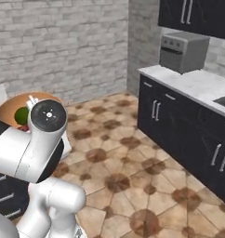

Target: The microwave is finished heating the steak and lime. Take the bowl containing the food and place it on the dining counter.

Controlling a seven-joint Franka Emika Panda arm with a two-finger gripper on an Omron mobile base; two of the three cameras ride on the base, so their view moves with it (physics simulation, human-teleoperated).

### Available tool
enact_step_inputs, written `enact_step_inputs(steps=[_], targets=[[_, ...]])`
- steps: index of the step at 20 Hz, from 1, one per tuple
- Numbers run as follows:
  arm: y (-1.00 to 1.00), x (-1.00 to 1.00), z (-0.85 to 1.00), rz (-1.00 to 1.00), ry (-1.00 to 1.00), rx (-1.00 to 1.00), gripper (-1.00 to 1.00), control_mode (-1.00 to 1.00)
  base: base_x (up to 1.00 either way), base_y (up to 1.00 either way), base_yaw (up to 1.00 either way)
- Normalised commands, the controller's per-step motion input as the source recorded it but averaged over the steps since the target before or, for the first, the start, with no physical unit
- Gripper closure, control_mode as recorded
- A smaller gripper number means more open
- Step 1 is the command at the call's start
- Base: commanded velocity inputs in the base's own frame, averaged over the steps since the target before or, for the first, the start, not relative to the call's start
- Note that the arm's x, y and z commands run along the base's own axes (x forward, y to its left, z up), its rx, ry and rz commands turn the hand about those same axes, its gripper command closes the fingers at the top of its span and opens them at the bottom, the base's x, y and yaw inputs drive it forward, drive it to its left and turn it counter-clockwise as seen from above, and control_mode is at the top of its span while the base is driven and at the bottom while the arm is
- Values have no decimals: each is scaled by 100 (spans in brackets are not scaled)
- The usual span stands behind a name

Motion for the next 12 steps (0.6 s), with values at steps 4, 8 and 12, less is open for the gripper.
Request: enact_step_inputs(steps=[4,8,12], targets=[[0,0,0,0,0,0,100,100,86,-52,70],[0,0,0,0,0,0,100,100,98,-72,59],[0,0,0,0,0,0,100,100,100,-81,50]])
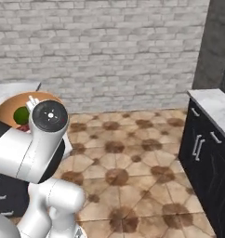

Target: The microwave is finished heating the steak and lime. Take the bowl containing the food and place it on the dining counter.

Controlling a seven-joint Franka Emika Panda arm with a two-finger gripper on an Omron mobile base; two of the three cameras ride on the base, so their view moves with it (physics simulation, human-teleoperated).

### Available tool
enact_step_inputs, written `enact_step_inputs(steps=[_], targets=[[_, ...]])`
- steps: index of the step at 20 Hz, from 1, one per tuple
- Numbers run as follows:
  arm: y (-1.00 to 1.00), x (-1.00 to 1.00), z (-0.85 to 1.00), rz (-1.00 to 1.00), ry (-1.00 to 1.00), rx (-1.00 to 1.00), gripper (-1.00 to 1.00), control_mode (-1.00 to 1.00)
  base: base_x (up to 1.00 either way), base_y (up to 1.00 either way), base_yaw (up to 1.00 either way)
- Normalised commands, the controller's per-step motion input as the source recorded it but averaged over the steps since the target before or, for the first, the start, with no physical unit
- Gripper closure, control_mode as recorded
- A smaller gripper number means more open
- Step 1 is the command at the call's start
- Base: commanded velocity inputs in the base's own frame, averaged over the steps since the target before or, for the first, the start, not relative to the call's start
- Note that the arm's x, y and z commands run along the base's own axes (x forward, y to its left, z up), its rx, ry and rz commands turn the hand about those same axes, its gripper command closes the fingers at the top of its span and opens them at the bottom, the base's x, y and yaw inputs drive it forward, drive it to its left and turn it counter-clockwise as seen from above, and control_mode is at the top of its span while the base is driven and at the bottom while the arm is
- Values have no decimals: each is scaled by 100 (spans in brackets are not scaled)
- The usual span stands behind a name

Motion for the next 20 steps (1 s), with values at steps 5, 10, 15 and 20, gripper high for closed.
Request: enact_step_inputs(steps=[5,10,15,20], targets=[[0,0,0,0,0,0,100,100,100,-80,48],[0,0,0,0,0,0,100,100,100,-70,55],[0,0,0,0,0,0,100,100,100,-44,64],[0,0,0,0,0,0,100,100,100,-15,63]])
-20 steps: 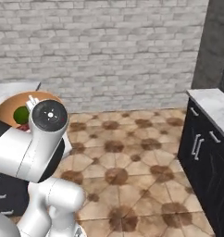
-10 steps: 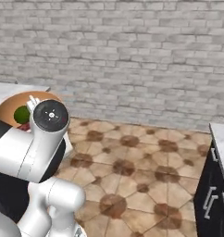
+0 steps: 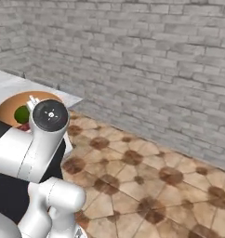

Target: The microwave is finished heating the steak and lime. Take the bowl containing the food and place it on the dining counter.

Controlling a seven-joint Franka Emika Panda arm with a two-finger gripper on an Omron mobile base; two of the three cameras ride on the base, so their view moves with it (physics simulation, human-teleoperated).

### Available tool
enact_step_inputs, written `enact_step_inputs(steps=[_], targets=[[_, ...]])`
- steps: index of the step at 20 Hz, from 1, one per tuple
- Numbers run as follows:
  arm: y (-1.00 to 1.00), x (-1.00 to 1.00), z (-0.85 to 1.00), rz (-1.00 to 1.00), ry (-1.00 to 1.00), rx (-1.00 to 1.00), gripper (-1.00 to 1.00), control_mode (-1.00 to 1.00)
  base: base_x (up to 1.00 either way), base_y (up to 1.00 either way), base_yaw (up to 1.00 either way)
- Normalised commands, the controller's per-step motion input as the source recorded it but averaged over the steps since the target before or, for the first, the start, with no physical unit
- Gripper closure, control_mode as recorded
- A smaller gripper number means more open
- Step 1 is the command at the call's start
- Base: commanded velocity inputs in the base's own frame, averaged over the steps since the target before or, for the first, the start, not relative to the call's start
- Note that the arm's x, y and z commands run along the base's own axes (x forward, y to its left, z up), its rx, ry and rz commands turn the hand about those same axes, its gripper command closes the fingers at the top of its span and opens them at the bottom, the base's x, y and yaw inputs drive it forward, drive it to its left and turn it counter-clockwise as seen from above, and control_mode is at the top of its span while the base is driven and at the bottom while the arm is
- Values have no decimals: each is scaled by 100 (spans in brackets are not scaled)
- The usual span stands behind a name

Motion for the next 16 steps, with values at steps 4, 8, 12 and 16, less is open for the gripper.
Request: enact_step_inputs(steps=[4,8,12,16], targets=[[0,0,0,0,0,0,100,100,100,-33,68],[0,0,0,0,0,0,100,100,100,-32,74],[0,0,0,0,0,0,100,100,85,-19,79],[0,25,-2,15,2,0,100,-100,71,-1,54]])
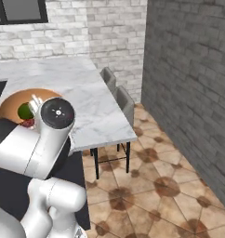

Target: The microwave is finished heating the steak and lime. Take the bowl containing the food and place it on the dining counter.

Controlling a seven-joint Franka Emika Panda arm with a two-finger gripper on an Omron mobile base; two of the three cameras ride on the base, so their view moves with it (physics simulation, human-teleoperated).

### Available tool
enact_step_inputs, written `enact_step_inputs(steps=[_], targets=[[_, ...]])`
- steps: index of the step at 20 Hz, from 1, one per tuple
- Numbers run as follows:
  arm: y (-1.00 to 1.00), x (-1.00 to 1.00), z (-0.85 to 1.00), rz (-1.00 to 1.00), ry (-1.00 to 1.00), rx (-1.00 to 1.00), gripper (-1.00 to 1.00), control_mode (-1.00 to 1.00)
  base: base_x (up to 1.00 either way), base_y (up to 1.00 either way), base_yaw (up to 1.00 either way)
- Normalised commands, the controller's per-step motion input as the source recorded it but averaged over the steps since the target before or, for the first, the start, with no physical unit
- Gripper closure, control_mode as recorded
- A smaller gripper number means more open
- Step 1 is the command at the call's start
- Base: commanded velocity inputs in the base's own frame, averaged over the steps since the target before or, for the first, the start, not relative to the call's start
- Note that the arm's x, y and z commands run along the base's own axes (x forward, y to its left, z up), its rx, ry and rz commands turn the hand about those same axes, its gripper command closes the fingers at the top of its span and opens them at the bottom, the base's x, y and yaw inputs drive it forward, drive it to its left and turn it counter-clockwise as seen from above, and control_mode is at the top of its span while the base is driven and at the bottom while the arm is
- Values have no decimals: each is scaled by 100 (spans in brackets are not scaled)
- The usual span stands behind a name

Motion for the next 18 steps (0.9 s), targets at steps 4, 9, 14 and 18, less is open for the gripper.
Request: enact_step_inputs(steps=[4,9,14,18], targets=[[0,100,-9,46,9,0,100,-100,0,0,0],[10,100,-38,23,25,-6,100,-100,0,0,0],[58,100,-68,1,15,-19,100,-100,0,0,0],[85,100,-56,-28,0,-8,100,-100,0,0,0]])
